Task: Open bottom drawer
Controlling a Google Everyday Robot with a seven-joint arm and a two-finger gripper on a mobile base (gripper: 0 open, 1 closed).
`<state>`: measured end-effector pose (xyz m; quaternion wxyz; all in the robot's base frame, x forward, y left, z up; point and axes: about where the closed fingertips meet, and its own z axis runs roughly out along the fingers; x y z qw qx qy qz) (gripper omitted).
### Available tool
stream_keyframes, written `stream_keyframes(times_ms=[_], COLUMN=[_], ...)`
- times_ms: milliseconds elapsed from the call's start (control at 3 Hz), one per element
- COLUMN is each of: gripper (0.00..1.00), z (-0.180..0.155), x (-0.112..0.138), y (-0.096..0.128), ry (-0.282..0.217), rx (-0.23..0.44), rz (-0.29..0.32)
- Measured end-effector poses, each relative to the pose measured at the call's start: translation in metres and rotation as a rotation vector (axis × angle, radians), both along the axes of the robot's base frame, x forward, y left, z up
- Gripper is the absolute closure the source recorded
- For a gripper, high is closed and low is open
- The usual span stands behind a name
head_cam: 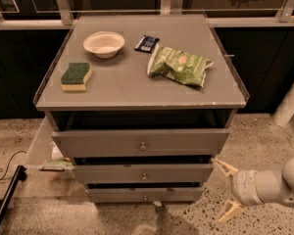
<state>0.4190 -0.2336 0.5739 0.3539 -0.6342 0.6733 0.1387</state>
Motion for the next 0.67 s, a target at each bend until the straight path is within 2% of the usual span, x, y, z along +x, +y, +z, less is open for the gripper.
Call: stream_keyframes(times_ms=[333, 667], gripper=[0.0, 0.0], z=[-0.043, -0.0431], x=[0.0066, 0.0066], y=[-0.004, -0.004], ry=[-0.003, -0.003], rx=[-0.015, -0.015], rz=[-0.014, -0.014])
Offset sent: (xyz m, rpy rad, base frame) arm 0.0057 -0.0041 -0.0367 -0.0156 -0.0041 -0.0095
